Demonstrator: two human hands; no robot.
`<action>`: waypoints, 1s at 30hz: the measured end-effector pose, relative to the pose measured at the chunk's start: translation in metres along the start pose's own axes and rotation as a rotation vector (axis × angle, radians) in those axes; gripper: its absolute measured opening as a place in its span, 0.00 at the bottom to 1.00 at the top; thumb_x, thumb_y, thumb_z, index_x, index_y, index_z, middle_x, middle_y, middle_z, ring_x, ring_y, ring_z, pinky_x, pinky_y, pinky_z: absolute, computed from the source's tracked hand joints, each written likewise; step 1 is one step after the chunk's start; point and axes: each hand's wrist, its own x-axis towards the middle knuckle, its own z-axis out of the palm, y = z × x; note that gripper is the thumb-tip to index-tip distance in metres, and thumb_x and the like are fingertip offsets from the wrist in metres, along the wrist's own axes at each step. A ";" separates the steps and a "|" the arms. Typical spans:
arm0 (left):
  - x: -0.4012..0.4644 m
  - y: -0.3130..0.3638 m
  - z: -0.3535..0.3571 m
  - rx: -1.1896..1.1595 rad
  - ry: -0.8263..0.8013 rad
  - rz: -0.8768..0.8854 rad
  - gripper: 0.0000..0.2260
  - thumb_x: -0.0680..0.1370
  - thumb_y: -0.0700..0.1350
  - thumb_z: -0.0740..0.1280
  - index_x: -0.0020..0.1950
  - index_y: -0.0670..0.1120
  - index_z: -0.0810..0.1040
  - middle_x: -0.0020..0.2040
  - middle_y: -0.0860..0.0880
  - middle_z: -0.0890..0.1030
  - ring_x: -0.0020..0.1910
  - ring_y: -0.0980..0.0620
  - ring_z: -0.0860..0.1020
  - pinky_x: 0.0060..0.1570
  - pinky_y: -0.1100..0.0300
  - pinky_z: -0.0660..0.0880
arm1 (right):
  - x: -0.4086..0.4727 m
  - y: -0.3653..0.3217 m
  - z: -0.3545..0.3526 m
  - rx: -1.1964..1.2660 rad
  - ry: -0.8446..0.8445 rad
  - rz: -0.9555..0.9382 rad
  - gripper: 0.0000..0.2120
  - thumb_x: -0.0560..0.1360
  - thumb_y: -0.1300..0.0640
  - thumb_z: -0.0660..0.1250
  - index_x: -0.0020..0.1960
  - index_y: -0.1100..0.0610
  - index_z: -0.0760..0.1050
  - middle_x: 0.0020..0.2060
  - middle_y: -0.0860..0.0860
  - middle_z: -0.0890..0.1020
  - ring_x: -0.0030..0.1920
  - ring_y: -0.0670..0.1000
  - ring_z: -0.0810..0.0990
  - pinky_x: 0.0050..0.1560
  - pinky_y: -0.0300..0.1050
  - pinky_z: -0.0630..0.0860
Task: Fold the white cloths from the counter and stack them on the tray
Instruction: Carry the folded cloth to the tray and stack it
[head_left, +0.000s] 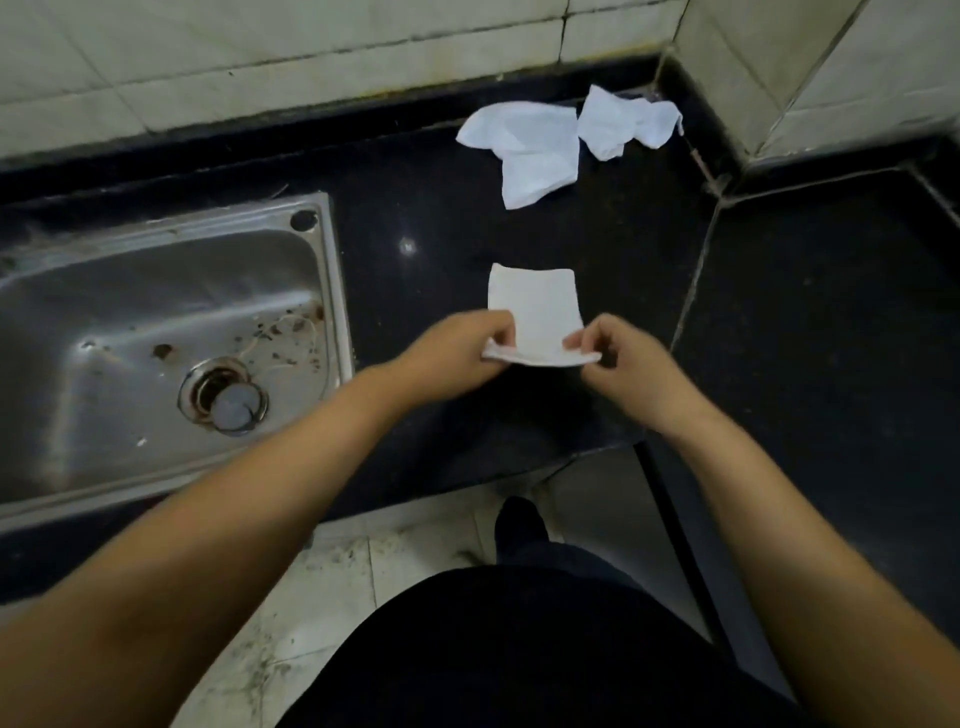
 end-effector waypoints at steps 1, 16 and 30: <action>-0.011 -0.004 0.016 0.019 -0.073 -0.016 0.03 0.73 0.41 0.67 0.45 0.43 0.76 0.45 0.47 0.79 0.44 0.46 0.77 0.44 0.54 0.73 | -0.010 0.013 0.010 -0.037 -0.062 0.037 0.17 0.70 0.70 0.64 0.36 0.48 0.66 0.50 0.49 0.80 0.56 0.50 0.78 0.58 0.44 0.72; 0.044 -0.013 0.012 -0.301 0.039 -0.274 0.02 0.75 0.43 0.69 0.44 0.48 0.77 0.38 0.55 0.76 0.36 0.61 0.71 0.39 0.68 0.68 | 0.046 0.044 -0.009 0.096 0.053 0.254 0.05 0.75 0.57 0.68 0.49 0.57 0.77 0.44 0.56 0.80 0.44 0.50 0.77 0.47 0.46 0.73; 0.101 -0.023 0.048 0.086 0.118 -0.388 0.11 0.77 0.46 0.64 0.59 0.46 0.73 0.56 0.47 0.73 0.59 0.47 0.70 0.59 0.54 0.66 | 0.092 0.061 -0.002 -0.338 0.180 0.333 0.12 0.78 0.54 0.62 0.59 0.57 0.72 0.52 0.55 0.78 0.49 0.55 0.78 0.44 0.48 0.74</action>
